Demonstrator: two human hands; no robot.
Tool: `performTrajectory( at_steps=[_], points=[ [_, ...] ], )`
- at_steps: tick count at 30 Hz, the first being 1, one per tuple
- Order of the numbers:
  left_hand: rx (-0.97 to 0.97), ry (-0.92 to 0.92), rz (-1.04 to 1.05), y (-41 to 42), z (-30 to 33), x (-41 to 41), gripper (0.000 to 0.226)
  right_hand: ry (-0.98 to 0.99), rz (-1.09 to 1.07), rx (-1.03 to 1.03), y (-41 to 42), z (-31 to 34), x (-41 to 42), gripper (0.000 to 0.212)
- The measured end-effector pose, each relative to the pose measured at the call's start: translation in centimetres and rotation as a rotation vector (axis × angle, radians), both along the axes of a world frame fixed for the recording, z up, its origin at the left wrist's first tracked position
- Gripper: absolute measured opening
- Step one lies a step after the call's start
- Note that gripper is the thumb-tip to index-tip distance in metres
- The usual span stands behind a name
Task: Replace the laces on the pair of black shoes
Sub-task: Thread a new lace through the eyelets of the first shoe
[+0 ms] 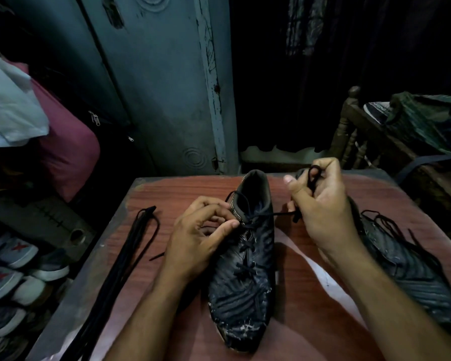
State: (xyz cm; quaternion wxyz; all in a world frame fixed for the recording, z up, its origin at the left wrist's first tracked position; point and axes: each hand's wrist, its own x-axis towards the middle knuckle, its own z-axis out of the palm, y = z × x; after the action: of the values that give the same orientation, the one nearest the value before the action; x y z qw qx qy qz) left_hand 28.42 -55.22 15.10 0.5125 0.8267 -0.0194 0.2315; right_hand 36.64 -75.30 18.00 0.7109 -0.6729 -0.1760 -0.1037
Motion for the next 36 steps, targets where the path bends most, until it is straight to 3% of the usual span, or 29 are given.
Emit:
performTrajectory(
  at_steps=[5, 8, 12, 16, 20, 25, 28, 32, 36],
  points=[
    [0.139, -0.047, 0.025, 0.1, -0.1, 0.2, 0.012, -0.155, 0.03, -0.349, -0.1, -0.1, -0.5, 0.043],
    [0.106, -0.061, 0.018, 0.0, -0.2, 0.4, 0.012, -0.201, 0.104, -0.589, -0.4, 0.0, -0.6, 0.051],
    [0.034, -0.026, -0.031, -0.1, -0.3, 0.4, 0.013, -0.223, 0.158, -0.722, -1.0, 0.6, -0.6, 0.059],
    [-0.044, 0.006, -0.079, -0.3, -0.1, 0.2, 0.01, -0.204, 0.147, -0.584, -0.8, 0.8, -0.7, 0.051],
    [0.039, 0.003, -0.112, -0.4, -0.1, 0.0, 0.014, -0.175, 0.093, -0.435, -0.3, 0.4, -0.6, 0.044],
    [0.196, -0.108, -0.045, -0.5, -0.1, 0.2, 0.018, -0.269, 0.058, -0.526, -0.2, -0.5, -0.2, 0.035],
    [0.202, -0.131, 0.017, -0.9, -0.3, 0.3, 0.025, -0.336, 0.078, -0.586, -0.1, -0.8, 0.0, 0.019],
    [0.259, -0.143, -0.041, -1.0, -0.3, 0.1, 0.034, -0.322, 0.092, -0.664, -0.1, -1.0, 0.1, 0.014],
    [0.321, -0.163, -0.053, -1.2, -0.2, 0.0, 0.02, -0.313, 0.087, -0.676, -0.1, -1.2, 0.3, 0.013]
  ],
)
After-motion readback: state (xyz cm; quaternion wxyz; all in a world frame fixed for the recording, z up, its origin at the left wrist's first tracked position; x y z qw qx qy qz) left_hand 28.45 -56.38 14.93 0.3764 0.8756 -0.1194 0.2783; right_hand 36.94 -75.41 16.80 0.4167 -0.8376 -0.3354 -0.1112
